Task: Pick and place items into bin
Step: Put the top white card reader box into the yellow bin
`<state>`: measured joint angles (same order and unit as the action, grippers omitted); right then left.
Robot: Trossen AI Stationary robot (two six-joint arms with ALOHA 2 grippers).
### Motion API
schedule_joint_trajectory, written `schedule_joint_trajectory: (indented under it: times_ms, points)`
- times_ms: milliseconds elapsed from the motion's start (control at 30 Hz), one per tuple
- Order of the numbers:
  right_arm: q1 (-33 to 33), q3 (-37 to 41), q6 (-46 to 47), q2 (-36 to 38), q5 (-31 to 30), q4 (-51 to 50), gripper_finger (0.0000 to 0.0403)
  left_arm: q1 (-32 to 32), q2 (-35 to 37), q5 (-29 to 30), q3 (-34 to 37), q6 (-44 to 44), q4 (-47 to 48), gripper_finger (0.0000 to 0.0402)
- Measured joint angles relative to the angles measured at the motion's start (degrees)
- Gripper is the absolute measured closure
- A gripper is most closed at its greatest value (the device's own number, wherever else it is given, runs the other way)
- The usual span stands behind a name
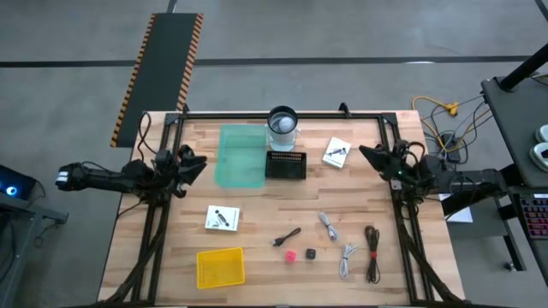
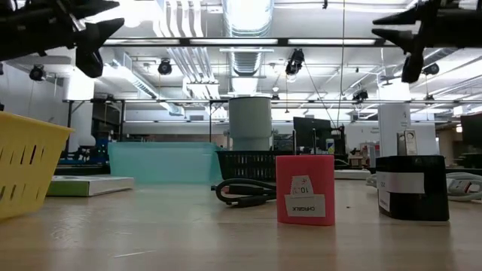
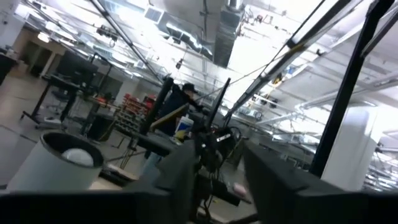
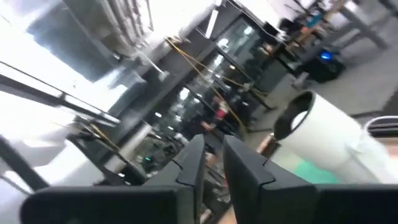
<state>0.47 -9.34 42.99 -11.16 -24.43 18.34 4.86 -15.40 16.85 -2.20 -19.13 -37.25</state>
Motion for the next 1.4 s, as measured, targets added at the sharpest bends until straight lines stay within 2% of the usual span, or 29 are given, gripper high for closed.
schedule_joint_trajectory:
  times_ms: [167,267,400,467,633,700,833,967,1100,1267,1400]
  points:
    - [0.0,-12.73,1.51,-7.36,-3.48,-21.39,0.0313,0.0,-0.7,3.26,-1.92,-0.02,-0.75,0.017]
    - [0.0,-20.24,9.91,-12.88,-8.12,-35.33,0.0291,0.0,-1.32,5.09,-2.39,-4.32,-3.07,0.0139]
    - [0.0,-28.53,21.49,-19.51,-10.23,-47.29,0.0271,0.0,-1.4,7.29,-2.39,-8.97,-2.73,0.0128]
    - [-0.02,-31.64,24.08,-22.07,-10.25,-51.81,0.0268,0.0,-1.69,7.32,-2.38,-9.05,-2.88,0.0128]
    - [-1.48,-35.45,32.62,-27.63,-9.71,-62.47,0.0266,0.0,-2.04,7.8,-2.36,-9.05,-2.87,0.0127]
    - [-2.89,-35.44,36.69,-29.13,-6.92,-64.64,0.0266,0.0,-2.04,8.17,-2.36,-9.03,-2.75,0.0127]
    - [-5.9,-34.96,37.87,-32.36,-0.82,-65.27,0.0266,0.0,-2.25,9.05,-2.36,-9.03,-2.73,0.0127]
    - [-9.78,-34.89,37.83,-35.78,1.41,-65.33,0.0265,0.0,-2.3,9.07,-2.38,-9.03,-2.79,0.0127]
    - [-15.78,-34.89,32.44,-39.41,6.2,-65.34,0.0248,0.0,-2.21,9.01,-2.38,-9.02,-2.86,0.0127]
    - [-24.4,-34.85,24.43,-44.93,11.72,-64.94,0.0205,0.0,-2.12,9.0,-2.38,-8.99,-2.83,0.0127]
    - [-29.43,-34.83,22.48,-49.45,14.08,-64.56,0.0179,0.0,-2.1,9.0,-2.29,-8.99,-2.84,0.0127]
